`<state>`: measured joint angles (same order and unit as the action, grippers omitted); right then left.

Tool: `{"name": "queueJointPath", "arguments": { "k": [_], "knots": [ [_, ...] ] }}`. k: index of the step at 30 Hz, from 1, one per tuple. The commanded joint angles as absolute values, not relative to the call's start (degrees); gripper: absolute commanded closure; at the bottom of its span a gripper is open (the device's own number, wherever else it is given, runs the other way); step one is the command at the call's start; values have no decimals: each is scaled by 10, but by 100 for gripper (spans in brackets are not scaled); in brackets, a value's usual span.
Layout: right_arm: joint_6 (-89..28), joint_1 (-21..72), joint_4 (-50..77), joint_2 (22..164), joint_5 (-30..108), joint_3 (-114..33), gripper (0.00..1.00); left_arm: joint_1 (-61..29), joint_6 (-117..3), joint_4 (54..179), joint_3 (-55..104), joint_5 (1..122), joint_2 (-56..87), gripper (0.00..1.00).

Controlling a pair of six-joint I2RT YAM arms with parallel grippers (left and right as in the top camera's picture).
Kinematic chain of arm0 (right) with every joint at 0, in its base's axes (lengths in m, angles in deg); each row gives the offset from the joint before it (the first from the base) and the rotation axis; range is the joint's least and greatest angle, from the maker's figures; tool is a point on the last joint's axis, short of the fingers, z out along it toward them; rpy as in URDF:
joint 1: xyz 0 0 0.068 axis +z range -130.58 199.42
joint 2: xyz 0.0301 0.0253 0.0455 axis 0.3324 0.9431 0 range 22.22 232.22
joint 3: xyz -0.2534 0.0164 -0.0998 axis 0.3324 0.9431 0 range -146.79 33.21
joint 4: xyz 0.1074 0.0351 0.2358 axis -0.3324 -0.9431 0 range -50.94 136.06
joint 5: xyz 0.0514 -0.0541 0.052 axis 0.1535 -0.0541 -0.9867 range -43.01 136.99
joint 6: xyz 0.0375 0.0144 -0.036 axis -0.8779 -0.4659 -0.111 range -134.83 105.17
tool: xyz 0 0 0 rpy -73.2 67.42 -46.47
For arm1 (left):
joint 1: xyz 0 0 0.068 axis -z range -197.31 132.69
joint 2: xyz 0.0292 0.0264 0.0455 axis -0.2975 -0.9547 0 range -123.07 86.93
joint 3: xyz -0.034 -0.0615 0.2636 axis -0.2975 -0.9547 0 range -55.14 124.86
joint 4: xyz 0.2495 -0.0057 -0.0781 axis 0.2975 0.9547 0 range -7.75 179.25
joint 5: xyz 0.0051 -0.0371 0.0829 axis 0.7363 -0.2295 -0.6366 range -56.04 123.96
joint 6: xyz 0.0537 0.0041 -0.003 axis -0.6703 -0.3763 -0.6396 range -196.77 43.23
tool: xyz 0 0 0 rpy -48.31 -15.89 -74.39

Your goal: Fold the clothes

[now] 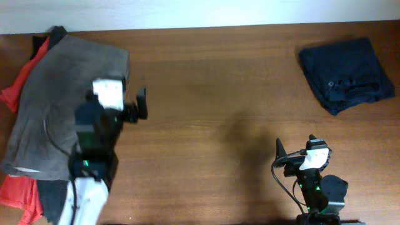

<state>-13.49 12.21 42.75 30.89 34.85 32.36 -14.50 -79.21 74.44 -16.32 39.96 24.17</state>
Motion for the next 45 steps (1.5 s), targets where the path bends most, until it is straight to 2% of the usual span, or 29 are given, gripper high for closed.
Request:
{"name": "queueJointPath", "arguments": {
  "k": [1,15,31,45],
  "knots": [
    [-136,119,429,304,341,329,1,-146,-799,685,-279,413,314,1],
    [-136,119,429,304,341,329,1,-177,-799,625,-541,411,619,1],
    [-136,119,429,304,341,329,1,-195,-827,863,-546,407,854,1],
    [-136,119,429,304,341,329,1,-195,-827,862,-546,406,866,1]
  ]
}}
